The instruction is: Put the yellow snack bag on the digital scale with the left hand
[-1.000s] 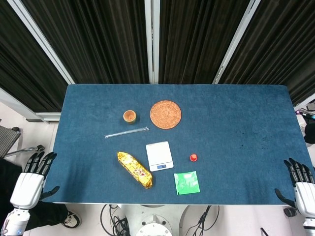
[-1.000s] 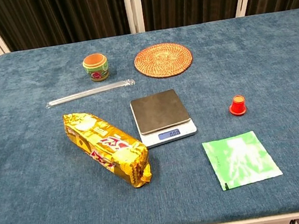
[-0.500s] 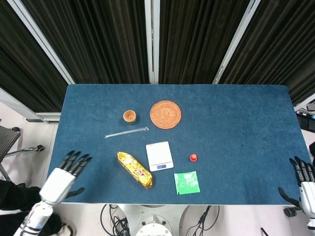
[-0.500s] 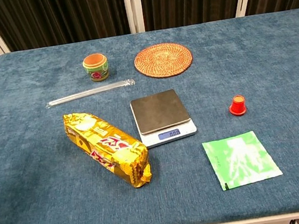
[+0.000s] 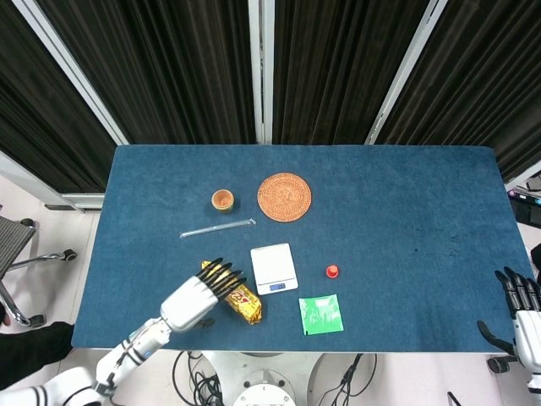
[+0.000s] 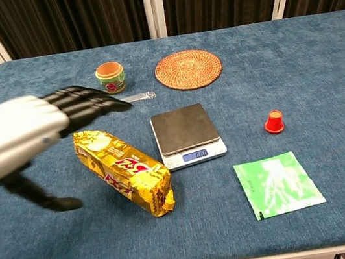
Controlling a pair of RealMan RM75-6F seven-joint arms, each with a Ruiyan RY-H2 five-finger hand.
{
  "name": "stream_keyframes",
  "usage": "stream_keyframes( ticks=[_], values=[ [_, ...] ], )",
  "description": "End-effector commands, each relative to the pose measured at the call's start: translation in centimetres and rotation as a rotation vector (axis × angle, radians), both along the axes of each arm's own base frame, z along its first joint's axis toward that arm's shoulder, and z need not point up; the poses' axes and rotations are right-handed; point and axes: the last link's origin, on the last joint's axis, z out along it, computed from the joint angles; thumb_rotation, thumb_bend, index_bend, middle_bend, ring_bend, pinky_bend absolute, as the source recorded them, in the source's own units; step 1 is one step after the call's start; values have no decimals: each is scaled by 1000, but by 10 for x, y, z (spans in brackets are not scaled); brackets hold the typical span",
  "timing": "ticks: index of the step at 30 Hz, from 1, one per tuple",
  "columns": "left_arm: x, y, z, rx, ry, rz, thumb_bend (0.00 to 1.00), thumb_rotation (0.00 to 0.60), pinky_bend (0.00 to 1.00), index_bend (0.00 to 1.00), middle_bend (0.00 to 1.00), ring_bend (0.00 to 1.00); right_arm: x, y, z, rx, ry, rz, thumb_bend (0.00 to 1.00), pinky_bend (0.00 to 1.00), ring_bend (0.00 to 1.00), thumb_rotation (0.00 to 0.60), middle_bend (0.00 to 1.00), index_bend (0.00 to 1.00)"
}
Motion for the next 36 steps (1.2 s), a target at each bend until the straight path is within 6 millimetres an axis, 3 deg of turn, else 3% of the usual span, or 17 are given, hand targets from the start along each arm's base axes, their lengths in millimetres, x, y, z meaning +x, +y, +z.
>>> stream_keyframes(
  ticks=[1, 11, 17, 20, 27, 32, 36],
  values=[
    [5, 15, -21, -38, 25, 12, 94, 600, 0, 17, 50, 0, 0, -1, 2, -6, -1, 1, 167, 55, 0, 600, 0, 0],
    [-4, 21, -41, -64, 78, 54, 94, 600, 0, 37, 48, 0, -3, -3, -2, 13, -8, -12, 167, 55, 0, 600, 0, 0],
    [-9, 24, -47, -64, 104, 79, 147, 600, 113, 202, 131, 6, -5, -2, -1, 7, -7, -19, 167, 55, 0, 600, 0, 0],
    [-11, 25, -49, -50, 111, 81, 198, 600, 197, 305, 237, 74, -7, -2, -1, 9, -8, -28, 167, 55, 0, 600, 0, 0],
    [-4, 25, -44, 9, 47, 41, 290, 600, 447, 511, 493, 349, -9, -2, -1, 11, -10, -41, 168, 55, 0, 600, 0, 0],
    [7, 31, -38, 38, 19, 2, 313, 600, 521, 585, 565, 419, -10, -3, -3, 17, -10, -43, 168, 55, 0, 600, 0, 0],
    [31, 46, -32, 42, -10, -9, 312, 600, 521, 586, 566, 421, -9, -3, -5, 24, -9, -41, 168, 55, 0, 600, 0, 0]
  ],
)
